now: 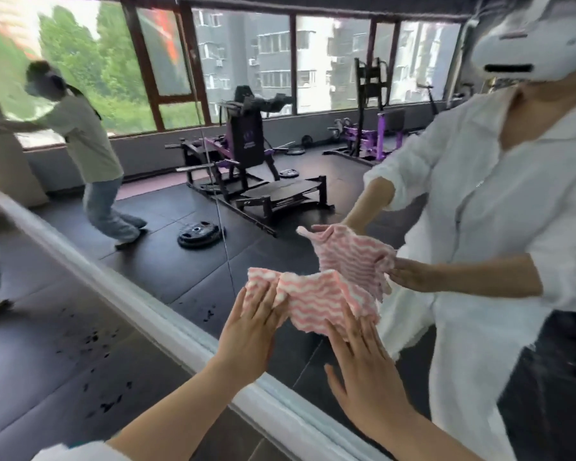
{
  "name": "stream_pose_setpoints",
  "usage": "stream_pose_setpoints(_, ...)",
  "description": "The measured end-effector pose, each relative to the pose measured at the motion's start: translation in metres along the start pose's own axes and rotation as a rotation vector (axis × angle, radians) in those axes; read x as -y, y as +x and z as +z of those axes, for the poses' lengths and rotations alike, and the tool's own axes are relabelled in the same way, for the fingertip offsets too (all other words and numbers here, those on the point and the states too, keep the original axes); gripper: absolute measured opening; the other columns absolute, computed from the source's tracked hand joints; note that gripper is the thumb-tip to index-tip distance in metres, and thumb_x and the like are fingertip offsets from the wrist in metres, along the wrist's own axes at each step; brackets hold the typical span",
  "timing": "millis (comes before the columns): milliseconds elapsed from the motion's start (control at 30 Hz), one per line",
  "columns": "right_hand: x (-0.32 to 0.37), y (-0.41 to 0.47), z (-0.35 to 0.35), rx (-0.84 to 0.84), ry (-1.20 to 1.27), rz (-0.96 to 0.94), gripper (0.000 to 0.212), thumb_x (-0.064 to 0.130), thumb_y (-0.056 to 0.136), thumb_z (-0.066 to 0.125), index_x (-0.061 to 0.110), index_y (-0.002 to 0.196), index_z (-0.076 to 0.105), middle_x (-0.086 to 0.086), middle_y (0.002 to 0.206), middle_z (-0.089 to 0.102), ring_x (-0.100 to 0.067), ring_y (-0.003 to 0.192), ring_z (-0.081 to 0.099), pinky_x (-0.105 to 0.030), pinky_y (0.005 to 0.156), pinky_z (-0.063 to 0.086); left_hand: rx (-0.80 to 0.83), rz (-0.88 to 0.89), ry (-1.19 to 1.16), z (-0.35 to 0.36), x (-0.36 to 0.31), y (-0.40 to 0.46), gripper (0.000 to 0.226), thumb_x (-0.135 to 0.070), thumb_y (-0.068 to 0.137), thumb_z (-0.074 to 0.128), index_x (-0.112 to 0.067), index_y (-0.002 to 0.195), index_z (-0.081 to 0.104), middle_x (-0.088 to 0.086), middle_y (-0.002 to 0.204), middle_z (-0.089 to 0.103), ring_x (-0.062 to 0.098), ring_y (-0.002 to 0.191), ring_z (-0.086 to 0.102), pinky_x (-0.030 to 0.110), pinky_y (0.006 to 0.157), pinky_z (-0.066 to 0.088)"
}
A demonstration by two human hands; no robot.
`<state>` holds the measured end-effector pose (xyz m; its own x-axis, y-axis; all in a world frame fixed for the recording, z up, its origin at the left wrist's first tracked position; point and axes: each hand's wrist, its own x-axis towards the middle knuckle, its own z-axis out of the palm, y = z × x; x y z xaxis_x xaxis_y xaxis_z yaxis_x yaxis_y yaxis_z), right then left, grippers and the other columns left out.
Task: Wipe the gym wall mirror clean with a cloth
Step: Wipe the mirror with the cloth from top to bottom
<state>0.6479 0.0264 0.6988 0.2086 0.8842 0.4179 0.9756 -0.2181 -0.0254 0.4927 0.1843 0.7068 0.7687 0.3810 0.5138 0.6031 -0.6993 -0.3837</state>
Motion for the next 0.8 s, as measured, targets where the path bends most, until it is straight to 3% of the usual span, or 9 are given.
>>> stream_pose_setpoints(133,0.037,0.033,-0.002,-0.035,-0.104,-0.003,0.053,0.04,0.093,0.029,0.013,0.137,0.04,-0.018,0.144,0.046,-0.038,0.131,0.044,-0.048,0.101,0.037,0.043,0.047,-0.029,0.019,0.056,0.005,0.089,-0.03,0.051,0.087,-0.008,0.132,0.055,0.016,0.142,0.047,0.03,0.135,0.029,0.049,0.114,0.008)
stream_pose_setpoints(267,0.056,0.062,-0.001,-0.071,-0.176,-0.007,0.057,0.035,0.083,0.043,0.01,0.135,0.042,-0.021,0.144,0.039,-0.039,0.13,0.037,-0.051,0.101,0.038,0.069,0.03,-0.069,0.034,0.077,0.014,0.085,-0.026,0.047,0.087,-0.007,0.127,0.061,0.017,0.135,0.054,0.03,0.132,0.031,0.046,0.113,0.006)
stream_pose_setpoints(400,0.058,0.094,-0.001,-0.046,-0.198,0.016,0.076,0.031,0.059,0.086,0.007,0.126,0.061,-0.025,0.132,0.055,-0.043,0.119,0.055,-0.053,0.094,0.046,0.055,-0.002,-0.105,0.045,0.088,0.027,0.088,-0.027,0.048,0.088,-0.007,0.129,0.06,0.017,0.136,0.053,0.029,0.132,0.031,0.046,0.112,0.009)
stream_pose_setpoints(500,0.057,0.107,-0.004,-0.087,-0.218,0.022,0.08,0.03,0.054,0.088,0.004,0.125,0.063,-0.029,0.132,0.053,-0.047,0.121,0.052,-0.053,0.104,0.039,0.025,0.003,-0.13,0.048,0.093,0.041,0.09,-0.026,0.051,0.087,-0.007,0.133,0.055,0.017,0.138,0.051,0.03,0.133,0.031,0.049,0.11,0.019)
stream_pose_setpoints(600,0.054,0.109,-0.003,-0.123,-0.243,0.056,0.081,0.03,0.058,0.086,0.004,0.129,0.059,-0.032,0.136,0.048,-0.049,0.125,0.046,-0.051,0.11,0.022,-0.019,0.036,-0.141,0.049,0.093,0.053,0.097,-0.026,0.053,0.086,-0.008,0.138,0.045,0.016,0.139,0.05,0.028,0.133,0.031,0.045,0.112,0.011)
stream_pose_setpoints(700,0.049,0.112,0.0,-0.095,-0.304,0.079,0.084,0.033,0.056,0.086,0.003,0.13,0.059,-0.031,0.135,0.049,-0.049,0.127,0.041,-0.054,0.106,0.029,-0.048,0.077,-0.147,0.053,0.092,0.064,0.106,-0.026,0.052,0.087,-0.008,0.143,0.036,0.014,0.141,0.047,0.029,0.133,0.031,0.046,0.112,0.017)
stream_pose_setpoints(800,0.042,0.124,-0.001,-0.1,-0.32,0.066,0.082,0.028,0.061,0.084,-0.002,0.131,0.055,-0.028,0.136,0.05,-0.047,0.128,0.041,-0.055,0.104,0.033,-0.047,0.109,-0.143,0.056,0.094,0.072,0.105,-0.031,0.048,0.088,-0.008,0.139,0.042,0.011,0.143,0.043,0.03,0.133,0.041,0.048,0.108,0.033)
